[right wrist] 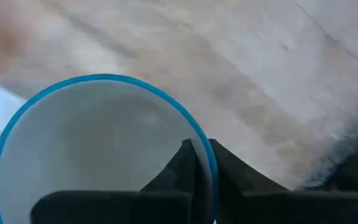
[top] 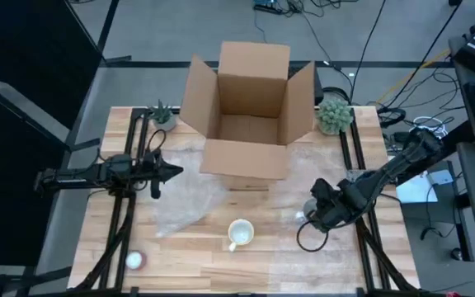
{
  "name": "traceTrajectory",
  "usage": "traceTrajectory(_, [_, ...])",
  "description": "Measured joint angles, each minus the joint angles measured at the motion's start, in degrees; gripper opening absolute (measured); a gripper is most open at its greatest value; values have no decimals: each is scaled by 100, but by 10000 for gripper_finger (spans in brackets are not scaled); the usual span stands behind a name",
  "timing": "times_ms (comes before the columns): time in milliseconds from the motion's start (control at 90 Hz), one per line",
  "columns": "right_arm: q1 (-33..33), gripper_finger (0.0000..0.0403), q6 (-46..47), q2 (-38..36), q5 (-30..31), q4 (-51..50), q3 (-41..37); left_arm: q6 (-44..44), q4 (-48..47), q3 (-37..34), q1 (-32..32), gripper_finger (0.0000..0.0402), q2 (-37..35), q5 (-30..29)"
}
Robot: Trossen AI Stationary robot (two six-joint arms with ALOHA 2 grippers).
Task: Wrap mug
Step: Wrap the red cup with the bubble wrap
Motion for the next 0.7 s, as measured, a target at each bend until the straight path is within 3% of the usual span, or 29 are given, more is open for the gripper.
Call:
traceTrajectory(189, [-34,4,152,-246,31,551,-591,-2,0,0,0,3,1,-2])
traceTrajectory(400, [-34,8,238,-265,88,712,-699,-4,1,0,1,3,0,-4])
traceTrajectory(700, [-34,102,18,-354,27,481,-397,-7,2,0,0,3,0,-4])
